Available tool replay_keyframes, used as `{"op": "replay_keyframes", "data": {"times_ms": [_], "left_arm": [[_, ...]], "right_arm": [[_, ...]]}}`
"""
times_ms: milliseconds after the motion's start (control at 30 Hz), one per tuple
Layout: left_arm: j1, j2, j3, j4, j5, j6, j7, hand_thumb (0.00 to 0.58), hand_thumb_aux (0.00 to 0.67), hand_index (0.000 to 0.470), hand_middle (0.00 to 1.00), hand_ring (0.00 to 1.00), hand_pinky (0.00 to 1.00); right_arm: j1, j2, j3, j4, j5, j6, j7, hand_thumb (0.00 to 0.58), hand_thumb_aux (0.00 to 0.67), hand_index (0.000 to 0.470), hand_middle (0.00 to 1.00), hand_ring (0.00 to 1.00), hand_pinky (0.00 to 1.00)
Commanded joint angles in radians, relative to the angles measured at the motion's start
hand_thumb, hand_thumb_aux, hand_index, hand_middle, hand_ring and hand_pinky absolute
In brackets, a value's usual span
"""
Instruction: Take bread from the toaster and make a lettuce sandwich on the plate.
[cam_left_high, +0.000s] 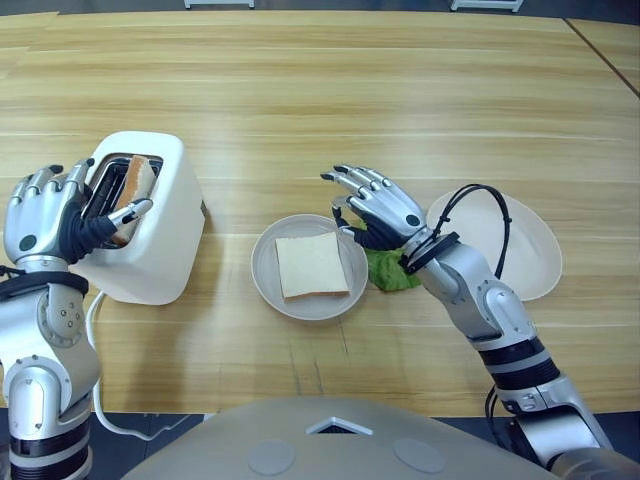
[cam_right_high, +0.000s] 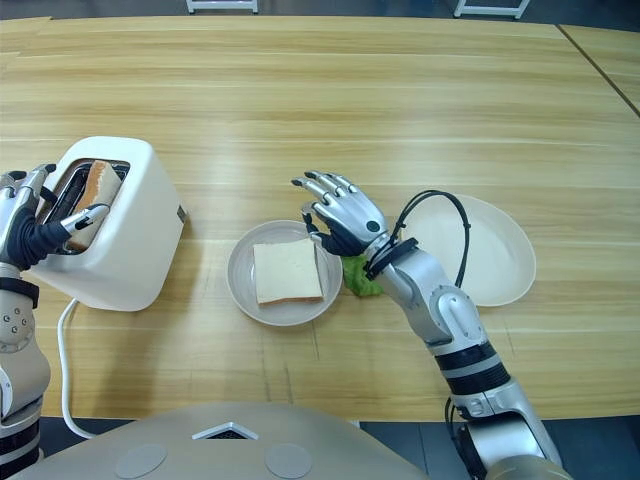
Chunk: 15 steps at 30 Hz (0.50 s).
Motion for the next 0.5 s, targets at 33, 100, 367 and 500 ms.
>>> {"op": "replay_keyframes", "data": {"times_ms": [33, 100, 367, 500], "left_arm": [[0.033, 0.001, -0.047, 0.035, 0.014, -0.005, -0.069, 0.000, 0.000, 0.000, 0.00, 0.00, 0.00], [0.035, -0.001, -0.054, 0.036, 0.025, -0.005, -0.075, 0.000, 0.000, 0.000, 0.00, 0.00, 0.00], [0.014, 0.002, -0.033, 0.059, 0.091, 0.012, -0.044, 0.445, 0.347, 0.243, 0.00, 0.00, 0.00], [-0.003, 0.001, -0.033, 0.066, 0.106, 0.012, -0.042, 0.053, 0.032, 0.022, 0.00, 0.00, 0.00]], "right_arm": [[0.048, -0.085, -0.069, 0.012, -0.007, -0.003, 0.000, 0.580, 0.670, 0.470, 0.00, 0.00, 0.00], [0.068, -0.123, -0.104, 0.022, -0.006, -0.007, -0.012, 0.580, 0.670, 0.470, 0.00, 0.00, 0.00], [0.124, -0.218, -0.135, 0.111, -0.073, -0.027, -0.074, 0.000, 0.000, 0.000, 0.00, 0.00, 0.00], [0.131, -0.224, -0.120, 0.155, -0.100, -0.020, -0.084, 0.000, 0.000, 0.000, 0.00, 0.00, 0.00]]}}
